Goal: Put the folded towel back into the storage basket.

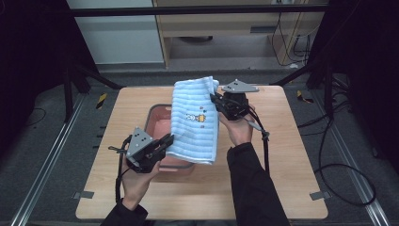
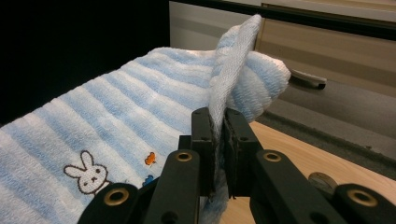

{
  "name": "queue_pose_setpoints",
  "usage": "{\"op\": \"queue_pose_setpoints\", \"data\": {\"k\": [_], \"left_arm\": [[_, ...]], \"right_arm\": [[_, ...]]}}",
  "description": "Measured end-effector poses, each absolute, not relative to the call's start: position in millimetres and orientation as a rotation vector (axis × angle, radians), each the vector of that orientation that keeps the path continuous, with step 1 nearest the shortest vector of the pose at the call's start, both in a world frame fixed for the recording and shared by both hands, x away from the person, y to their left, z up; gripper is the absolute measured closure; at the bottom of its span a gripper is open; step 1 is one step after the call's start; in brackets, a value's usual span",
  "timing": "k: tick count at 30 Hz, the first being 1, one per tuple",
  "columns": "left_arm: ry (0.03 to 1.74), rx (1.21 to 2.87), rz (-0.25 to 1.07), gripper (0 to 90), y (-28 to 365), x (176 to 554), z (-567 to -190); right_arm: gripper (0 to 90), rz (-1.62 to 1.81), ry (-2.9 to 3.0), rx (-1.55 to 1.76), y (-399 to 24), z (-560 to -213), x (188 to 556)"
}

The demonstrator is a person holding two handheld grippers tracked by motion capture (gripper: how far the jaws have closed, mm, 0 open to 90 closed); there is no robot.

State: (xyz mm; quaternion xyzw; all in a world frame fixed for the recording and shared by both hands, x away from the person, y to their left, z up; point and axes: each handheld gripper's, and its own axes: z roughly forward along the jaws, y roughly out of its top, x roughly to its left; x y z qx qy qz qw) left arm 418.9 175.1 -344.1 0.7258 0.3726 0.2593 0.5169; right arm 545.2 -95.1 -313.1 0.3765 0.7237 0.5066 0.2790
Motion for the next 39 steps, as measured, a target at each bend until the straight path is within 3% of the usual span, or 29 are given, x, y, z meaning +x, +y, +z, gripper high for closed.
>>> {"op": "queue_pose_setpoints", "data": {"k": [19,39], "left_arm": [[0.991,1.700,0.670,85.3,216.1,428.1,-357.8],[1.091,1.724,0.686,85.3,235.3,447.7,-382.5]], "right_arm": [[84.0,1.379,1.976,0.963,-44.8,-315.6,566.4],[83.9,1.333,2.061,0.970,-12.1,-349.1,596.9]]}}
